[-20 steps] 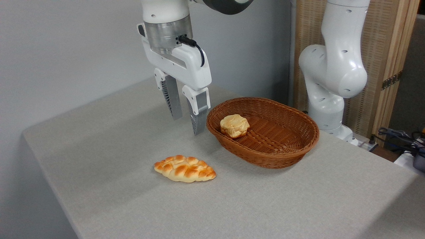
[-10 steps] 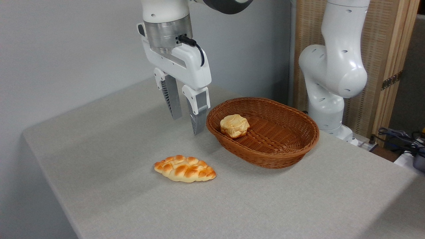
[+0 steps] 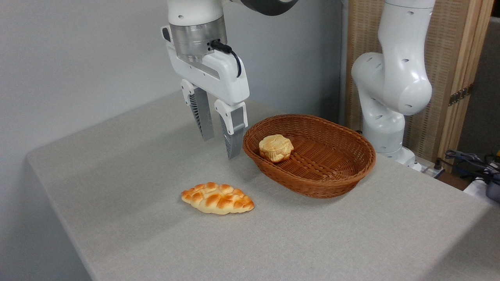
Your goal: Put bread into the basket
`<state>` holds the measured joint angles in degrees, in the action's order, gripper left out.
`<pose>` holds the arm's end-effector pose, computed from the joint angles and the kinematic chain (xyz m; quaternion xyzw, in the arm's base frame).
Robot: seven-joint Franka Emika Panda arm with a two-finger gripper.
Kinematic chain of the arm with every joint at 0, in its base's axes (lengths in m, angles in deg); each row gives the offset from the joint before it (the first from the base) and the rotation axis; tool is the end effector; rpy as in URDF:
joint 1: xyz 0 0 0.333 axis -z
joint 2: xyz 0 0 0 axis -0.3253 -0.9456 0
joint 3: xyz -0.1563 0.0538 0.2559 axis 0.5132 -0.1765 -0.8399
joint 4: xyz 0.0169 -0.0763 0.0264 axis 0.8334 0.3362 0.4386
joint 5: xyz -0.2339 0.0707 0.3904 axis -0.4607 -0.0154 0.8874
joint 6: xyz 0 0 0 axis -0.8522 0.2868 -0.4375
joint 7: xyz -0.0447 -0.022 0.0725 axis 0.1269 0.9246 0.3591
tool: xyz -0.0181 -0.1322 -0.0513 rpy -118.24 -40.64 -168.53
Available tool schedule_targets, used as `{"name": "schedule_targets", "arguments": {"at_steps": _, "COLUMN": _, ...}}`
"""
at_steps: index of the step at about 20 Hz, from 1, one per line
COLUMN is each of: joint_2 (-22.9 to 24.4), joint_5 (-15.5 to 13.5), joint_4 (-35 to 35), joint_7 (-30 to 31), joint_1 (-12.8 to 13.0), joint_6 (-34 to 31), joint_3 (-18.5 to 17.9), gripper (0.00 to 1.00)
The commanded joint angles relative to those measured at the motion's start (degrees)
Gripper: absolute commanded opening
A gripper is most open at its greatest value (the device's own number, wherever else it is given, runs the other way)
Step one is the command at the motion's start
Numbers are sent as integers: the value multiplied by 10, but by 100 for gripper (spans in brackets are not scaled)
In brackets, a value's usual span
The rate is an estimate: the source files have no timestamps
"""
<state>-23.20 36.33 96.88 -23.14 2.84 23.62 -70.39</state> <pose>0.5790 -0.0478 0.5118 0.9185 -0.3946 0.0076 0.0225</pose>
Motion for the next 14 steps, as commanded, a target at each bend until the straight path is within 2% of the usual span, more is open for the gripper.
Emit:
{"name": "schedule_targets", "arguments": {"at_steps": 1, "joint_2": -4, "joint_5": -4, "joint_4": -10, "joint_7": -28, "joint_1": 3, "joint_6": 5, "joint_3": -9, "gripper": 100}}
{"name": "schedule_targets", "arguments": {"at_steps": 4, "joint_2": -13, "joint_5": -4, "joint_4": -2, "joint_7": -56, "joint_1": 3, "joint_6": 27, "joint_3": -9, "gripper": 100}}
{"name": "schedule_targets", "arguments": {"at_steps": 8, "joint_2": -16, "joint_5": -4, "joint_4": 33, "joint_7": -138, "joint_1": 3, "joint_6": 78, "joint_3": -9, "gripper": 100}}
{"name": "schedule_targets", "arguments": {"at_steps": 12, "joint_2": -19, "joint_5": -4, "joint_4": 66, "joint_7": -248, "joint_1": 4, "joint_6": 85, "joint_3": -9, "gripper": 100}}
{"name": "schedule_targets", "arguments": {"at_steps": 14, "joint_2": -21, "joint_5": -4, "joint_4": 81, "joint_7": -333, "joint_1": 4, "joint_6": 85, "joint_3": -9, "gripper": 100}}
